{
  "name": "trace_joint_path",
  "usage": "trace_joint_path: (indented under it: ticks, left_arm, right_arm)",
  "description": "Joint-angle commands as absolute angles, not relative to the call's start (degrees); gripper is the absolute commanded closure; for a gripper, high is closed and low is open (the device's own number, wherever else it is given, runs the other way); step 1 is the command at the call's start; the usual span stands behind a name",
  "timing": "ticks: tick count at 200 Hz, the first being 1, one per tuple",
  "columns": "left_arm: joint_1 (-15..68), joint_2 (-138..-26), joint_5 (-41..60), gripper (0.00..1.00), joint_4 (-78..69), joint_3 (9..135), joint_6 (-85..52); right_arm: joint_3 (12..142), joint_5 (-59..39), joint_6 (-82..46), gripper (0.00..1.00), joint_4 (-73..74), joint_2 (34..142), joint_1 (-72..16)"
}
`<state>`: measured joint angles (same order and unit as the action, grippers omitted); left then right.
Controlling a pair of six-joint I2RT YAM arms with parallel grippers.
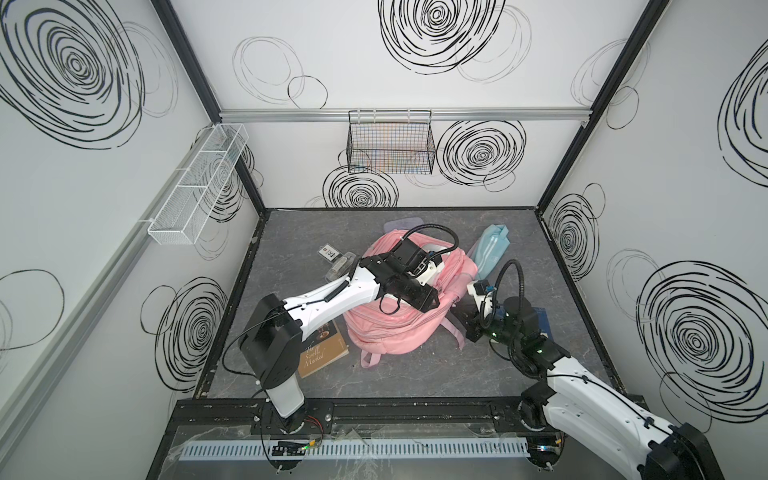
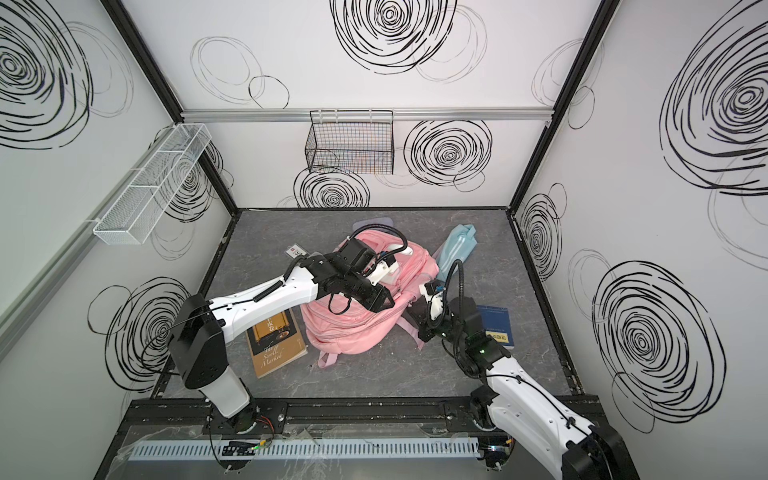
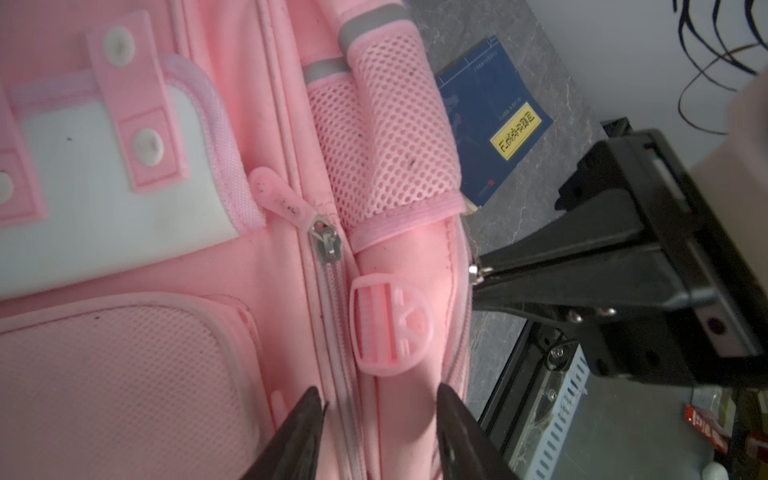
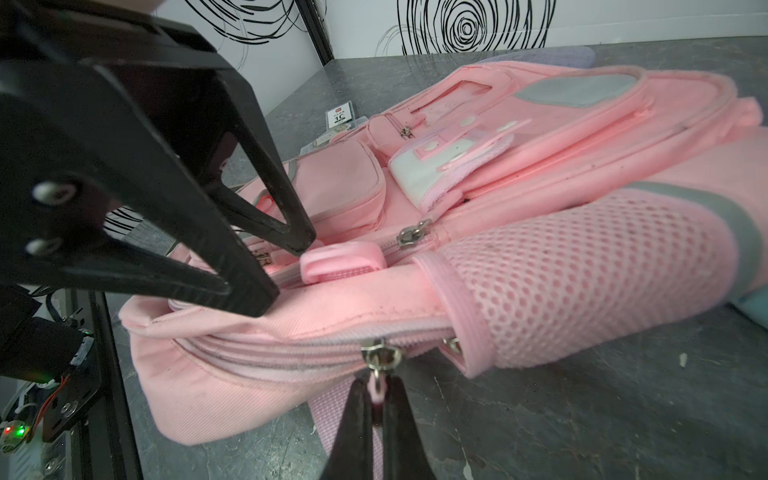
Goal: Pack the student bag
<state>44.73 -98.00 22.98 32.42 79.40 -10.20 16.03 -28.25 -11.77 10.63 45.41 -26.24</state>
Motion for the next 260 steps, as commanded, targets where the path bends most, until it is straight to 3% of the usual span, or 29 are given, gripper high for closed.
trace_joint_path:
  ticks: [1, 59, 115, 188, 220, 260]
  left_arm:
    - [45.0, -96.9, 25.4, 0.49, 33.4, 80.1, -7.8]
    - [45.3, -99.1, 25.2, 0.51, 34.8, 80.0, -5.7]
    - [45.3, -100.4, 24.7, 0.70, 34.5, 82.0, -5.9]
    - [45.6, -101.4, 25.1, 0.85, 34.3, 82.7, -6.0]
    - [45.7, -101.3, 24.6, 1.00, 33.0, 82.5, -7.1]
    - [45.3, -100.5, 24.1, 1.00, 29.9, 82.4, -10.7]
  right_arm:
    - [16.8, -29.0, -10.9, 1.00, 14.4, 43.9, -26.4]
    - [17.1, -29.6, -10.8, 1.00, 14.6, 44.1, -26.4]
    - [17.5, -29.9, -10.8, 1.00, 14.2, 44.0, -26.3]
    - [18.3, -29.9, -10.5, 1.00, 13.2, 43.6, -26.3]
    - [18.6, -30.1, -10.5, 1.00, 12.9, 43.9, -26.2]
    - [19.6, -29.4, -10.2, 1.00, 11.1, 43.9, -26.3]
